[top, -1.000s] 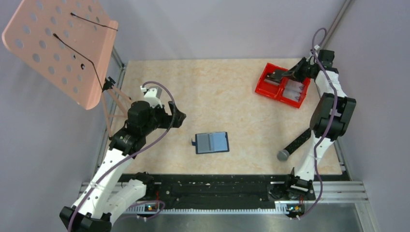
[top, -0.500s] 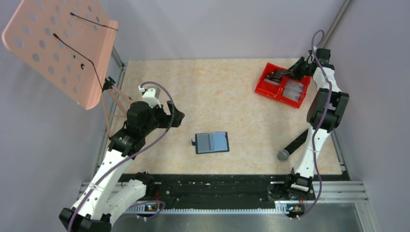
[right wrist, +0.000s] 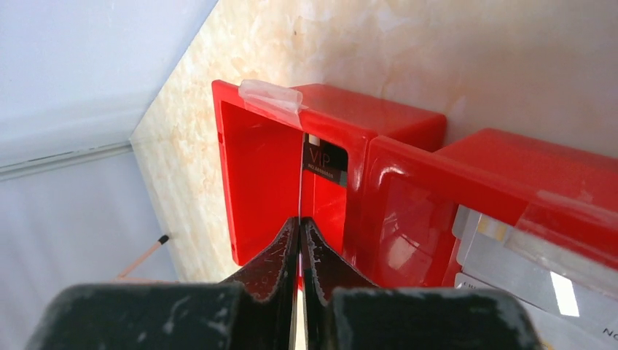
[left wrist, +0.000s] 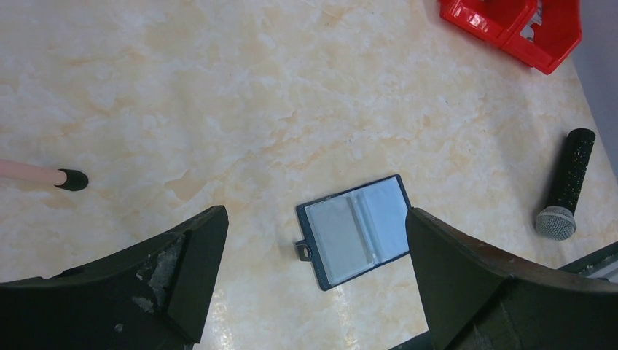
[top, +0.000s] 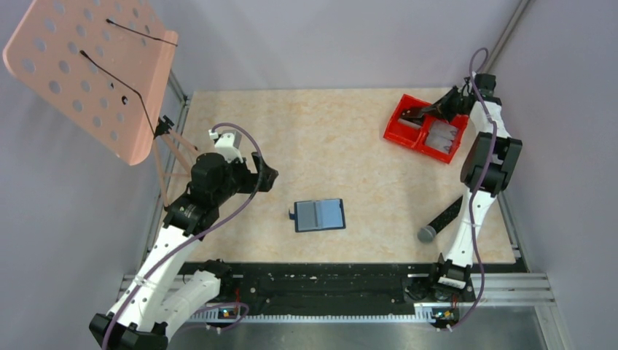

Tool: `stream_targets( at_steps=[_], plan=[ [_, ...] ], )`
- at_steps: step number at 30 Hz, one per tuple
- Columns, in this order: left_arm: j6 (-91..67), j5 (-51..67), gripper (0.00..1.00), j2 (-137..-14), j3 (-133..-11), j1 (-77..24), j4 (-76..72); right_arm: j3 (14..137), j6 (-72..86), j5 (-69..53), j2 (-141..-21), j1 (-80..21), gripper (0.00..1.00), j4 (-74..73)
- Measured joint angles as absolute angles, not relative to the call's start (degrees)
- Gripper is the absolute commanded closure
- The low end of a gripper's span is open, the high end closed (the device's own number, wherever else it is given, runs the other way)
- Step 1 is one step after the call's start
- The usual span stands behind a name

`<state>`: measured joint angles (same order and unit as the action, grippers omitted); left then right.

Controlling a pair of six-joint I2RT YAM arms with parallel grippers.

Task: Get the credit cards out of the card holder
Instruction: Place the credit card in the storage box.

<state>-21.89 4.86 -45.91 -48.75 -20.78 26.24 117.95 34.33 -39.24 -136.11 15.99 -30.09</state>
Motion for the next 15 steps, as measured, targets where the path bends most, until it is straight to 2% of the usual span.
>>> stream_targets(
  at_steps=[15],
  plan=[
    [-21.9, 4.8, 0.03, -46.0, -48.8, -20.8, 26.2, 119.8, 37.8, -38.0, -138.8, 15.9, 0.93, -27.8]
  ],
)
